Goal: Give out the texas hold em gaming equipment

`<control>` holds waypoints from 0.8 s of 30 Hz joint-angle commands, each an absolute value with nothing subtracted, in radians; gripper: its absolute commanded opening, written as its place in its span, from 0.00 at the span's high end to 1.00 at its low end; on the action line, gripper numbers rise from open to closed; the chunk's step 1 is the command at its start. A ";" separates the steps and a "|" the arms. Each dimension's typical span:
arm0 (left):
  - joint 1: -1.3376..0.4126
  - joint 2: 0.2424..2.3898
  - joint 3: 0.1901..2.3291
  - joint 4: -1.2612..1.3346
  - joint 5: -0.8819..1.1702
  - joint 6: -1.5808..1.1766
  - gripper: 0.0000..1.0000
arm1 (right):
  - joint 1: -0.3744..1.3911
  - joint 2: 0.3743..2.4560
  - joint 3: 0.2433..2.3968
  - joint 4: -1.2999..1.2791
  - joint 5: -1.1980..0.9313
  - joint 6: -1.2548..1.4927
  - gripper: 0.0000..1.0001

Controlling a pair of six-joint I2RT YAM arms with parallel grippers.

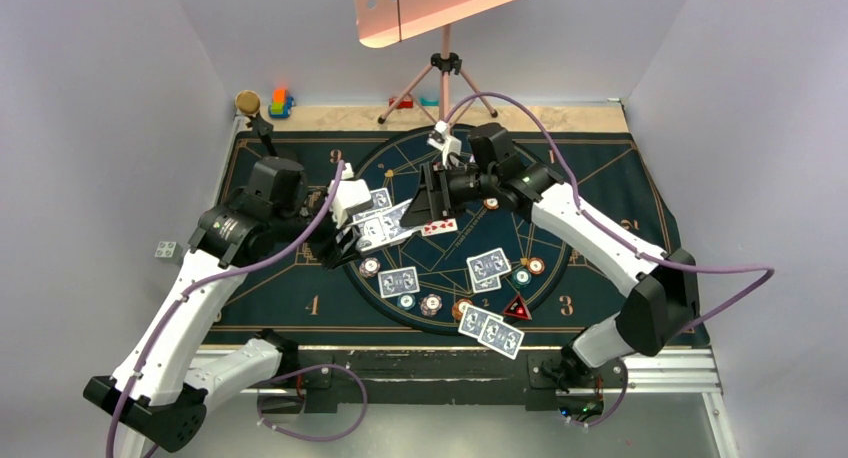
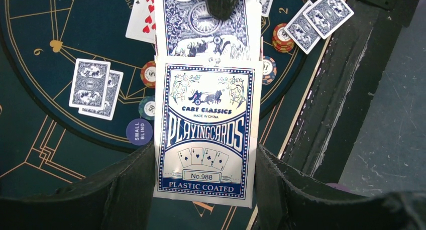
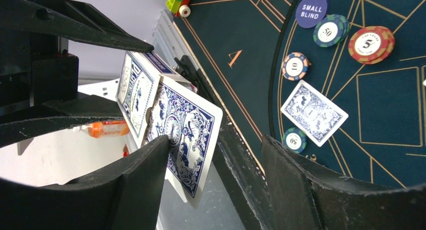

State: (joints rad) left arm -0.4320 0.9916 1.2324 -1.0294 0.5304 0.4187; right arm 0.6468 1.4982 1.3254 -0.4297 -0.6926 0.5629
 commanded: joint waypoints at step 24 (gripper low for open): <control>-0.425 0.974 1.282 -1.018 0.566 0.417 1.00 | 0.577 1.380 1.375 -0.530 -0.627 0.501 0.76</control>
State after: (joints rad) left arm -0.4320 0.9913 1.2381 -1.0595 0.5358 0.4191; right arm 0.5915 1.4223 1.3293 -0.5014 -0.6472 0.5304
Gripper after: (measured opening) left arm 0.679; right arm 0.242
